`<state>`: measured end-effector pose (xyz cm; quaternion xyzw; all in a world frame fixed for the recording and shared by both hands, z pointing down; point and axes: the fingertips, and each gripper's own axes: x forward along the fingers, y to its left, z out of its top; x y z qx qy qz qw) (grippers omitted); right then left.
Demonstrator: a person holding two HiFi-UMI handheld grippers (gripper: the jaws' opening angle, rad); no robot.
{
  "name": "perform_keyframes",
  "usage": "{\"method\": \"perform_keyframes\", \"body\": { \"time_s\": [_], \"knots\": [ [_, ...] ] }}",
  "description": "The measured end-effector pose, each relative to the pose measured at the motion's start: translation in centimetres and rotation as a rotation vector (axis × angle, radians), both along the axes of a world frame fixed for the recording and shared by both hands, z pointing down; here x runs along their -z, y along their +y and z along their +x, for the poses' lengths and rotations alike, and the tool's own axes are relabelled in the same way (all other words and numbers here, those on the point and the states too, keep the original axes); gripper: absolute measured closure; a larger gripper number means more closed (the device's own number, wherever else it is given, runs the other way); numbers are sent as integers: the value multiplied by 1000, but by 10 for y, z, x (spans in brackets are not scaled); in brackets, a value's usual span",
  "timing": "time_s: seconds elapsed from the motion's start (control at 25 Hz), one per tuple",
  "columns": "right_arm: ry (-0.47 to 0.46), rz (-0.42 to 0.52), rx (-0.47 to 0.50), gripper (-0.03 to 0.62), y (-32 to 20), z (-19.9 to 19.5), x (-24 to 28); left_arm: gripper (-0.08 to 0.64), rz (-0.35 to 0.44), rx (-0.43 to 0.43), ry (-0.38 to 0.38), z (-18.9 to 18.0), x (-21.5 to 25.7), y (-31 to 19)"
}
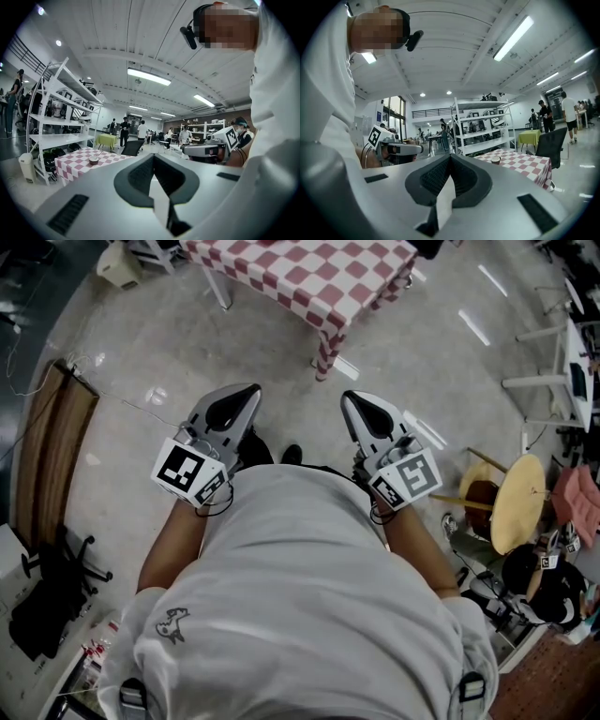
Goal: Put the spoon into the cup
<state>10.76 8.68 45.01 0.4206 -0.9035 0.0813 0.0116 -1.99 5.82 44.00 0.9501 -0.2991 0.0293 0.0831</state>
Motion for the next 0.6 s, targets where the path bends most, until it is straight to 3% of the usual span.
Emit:
{"method": "perform_keyframes", "body": {
  "time_s": [0.6],
  "knots": [
    [-2, 12, -1, 561, 5, 6, 4, 548, -2, 10, 7, 1, -1, 10]
  ]
}}
